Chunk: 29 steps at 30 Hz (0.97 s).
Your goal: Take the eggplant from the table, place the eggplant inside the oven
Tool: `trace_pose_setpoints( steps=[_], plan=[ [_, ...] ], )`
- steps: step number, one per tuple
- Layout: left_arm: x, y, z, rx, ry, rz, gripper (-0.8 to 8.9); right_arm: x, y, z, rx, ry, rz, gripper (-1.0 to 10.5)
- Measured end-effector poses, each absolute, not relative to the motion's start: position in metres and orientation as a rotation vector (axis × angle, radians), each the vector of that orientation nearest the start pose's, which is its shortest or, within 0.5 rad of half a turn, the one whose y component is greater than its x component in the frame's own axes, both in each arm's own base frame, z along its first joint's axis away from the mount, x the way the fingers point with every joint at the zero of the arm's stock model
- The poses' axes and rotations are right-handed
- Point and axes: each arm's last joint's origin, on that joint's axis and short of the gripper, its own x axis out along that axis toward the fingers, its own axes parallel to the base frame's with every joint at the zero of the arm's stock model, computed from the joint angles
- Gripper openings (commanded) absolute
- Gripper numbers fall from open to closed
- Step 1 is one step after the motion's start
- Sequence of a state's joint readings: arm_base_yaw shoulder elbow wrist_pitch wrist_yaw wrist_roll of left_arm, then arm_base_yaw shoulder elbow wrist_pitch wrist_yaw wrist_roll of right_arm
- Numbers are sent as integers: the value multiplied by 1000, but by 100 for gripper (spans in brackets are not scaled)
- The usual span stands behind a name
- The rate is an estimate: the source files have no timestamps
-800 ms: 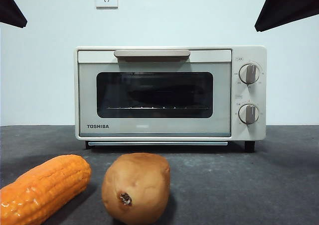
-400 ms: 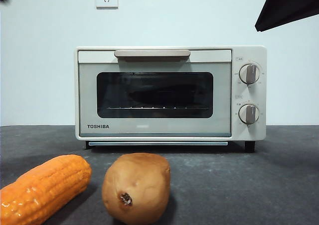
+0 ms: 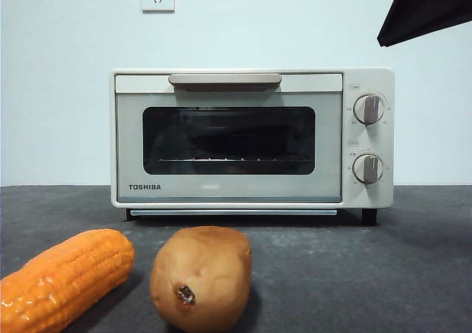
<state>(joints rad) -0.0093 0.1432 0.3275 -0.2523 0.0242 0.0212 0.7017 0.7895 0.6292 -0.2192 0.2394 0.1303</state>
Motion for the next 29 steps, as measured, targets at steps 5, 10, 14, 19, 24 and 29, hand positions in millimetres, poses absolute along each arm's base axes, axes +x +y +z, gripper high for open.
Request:
trace_pose_setpoints(
  steps=[5, 10, 14, 19, 24, 29],
  plan=[
    [90, 1, 203, 31, 95, -11, 4, 138, 107, 276, -47, 370, 433, 4],
    [91, 1, 173, 33, 128, -11, 4, 138, 107, 276, -47, 370, 433, 4],
    [94, 1, 158, 32, 162, -12, 4, 138, 107, 276, -46, 369, 432, 4],
    [95, 1, 156, 33, 153, -11, 4, 138, 107, 276, -45, 367, 432, 4],
    [95, 1, 157, 33, 148, -12, 4, 138, 107, 276, -44, 364, 433, 4],
    [95, 1, 157, 33, 148, -12, 4, 138, 107, 276, -43, 362, 433, 4]
  ],
)
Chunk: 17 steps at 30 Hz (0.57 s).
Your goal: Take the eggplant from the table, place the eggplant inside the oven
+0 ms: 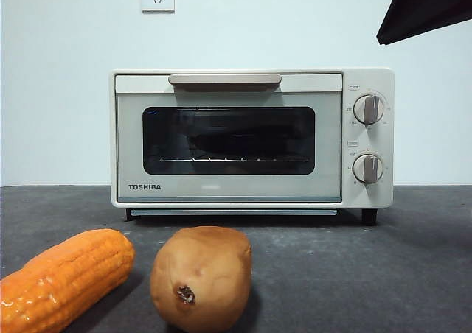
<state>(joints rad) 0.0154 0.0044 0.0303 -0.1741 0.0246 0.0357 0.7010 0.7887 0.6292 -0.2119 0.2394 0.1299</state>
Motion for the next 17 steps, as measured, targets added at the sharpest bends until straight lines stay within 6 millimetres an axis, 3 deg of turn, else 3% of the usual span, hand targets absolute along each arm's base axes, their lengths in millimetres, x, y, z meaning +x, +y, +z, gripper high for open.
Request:
trace_pose_setpoints(
  steps=[11, 17],
  plan=[
    [95, 1, 157, 33, 148, -12, 4, 136, 106, 277, -62, 356, 431, 4],
    [95, 1, 157, 33, 148, -12, 4, 122, 66, 300, -104, 128, 266, 4]
  ],
)
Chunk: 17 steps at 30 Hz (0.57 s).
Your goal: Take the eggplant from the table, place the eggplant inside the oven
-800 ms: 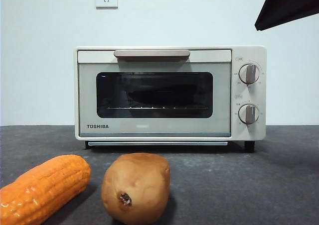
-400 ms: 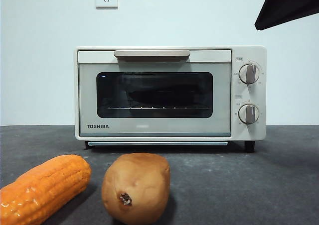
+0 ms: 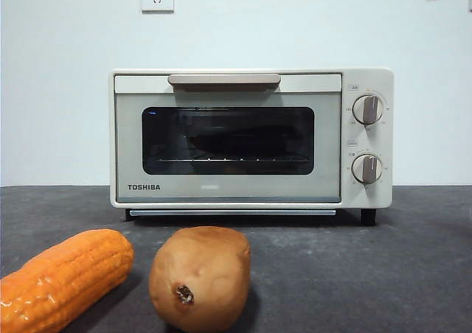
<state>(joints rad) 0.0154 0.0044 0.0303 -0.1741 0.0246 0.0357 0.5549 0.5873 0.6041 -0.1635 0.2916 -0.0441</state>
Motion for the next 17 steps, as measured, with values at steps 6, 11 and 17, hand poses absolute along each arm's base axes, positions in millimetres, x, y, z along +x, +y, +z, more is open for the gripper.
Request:
trace_pose_setpoints(
  steps=[6, 11, 17],
  plan=[
    [95, 1, 157, 32, 148, -12, 4, 108, 23, 290, -73, -63, 168, 4],
    [95, 1, 157, 32, 148, -12, 4, 94, 2, 264, -76, -112, -14, 4],
    [95, 1, 157, 33, 148, -12, 4, 96, 0, 217, -81, -40, 11, 4]
  ],
)
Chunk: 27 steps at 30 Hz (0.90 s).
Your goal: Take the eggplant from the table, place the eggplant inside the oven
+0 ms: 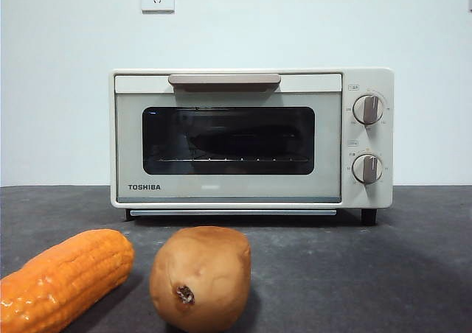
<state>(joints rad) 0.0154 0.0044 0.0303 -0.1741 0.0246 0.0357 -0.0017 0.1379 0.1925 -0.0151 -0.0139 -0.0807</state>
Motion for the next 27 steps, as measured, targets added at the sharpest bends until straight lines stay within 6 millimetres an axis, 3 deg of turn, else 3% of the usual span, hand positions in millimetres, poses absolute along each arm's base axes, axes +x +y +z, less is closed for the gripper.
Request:
trace_pose_setpoints(
  steps=[5, 10, 27],
  plan=[
    [95, 1, 157, 33, 148, -12, 4, 100, 1, 184, -79, 30, 26, 4],
    [95, 1, 157, 33, 148, -12, 4, 100, 0, 166, -70, 58, 20, 4],
    [95, 1, 157, 33, 148, -12, 4, 96, -4, 153, 11, 155, -29, 4]
  ],
)
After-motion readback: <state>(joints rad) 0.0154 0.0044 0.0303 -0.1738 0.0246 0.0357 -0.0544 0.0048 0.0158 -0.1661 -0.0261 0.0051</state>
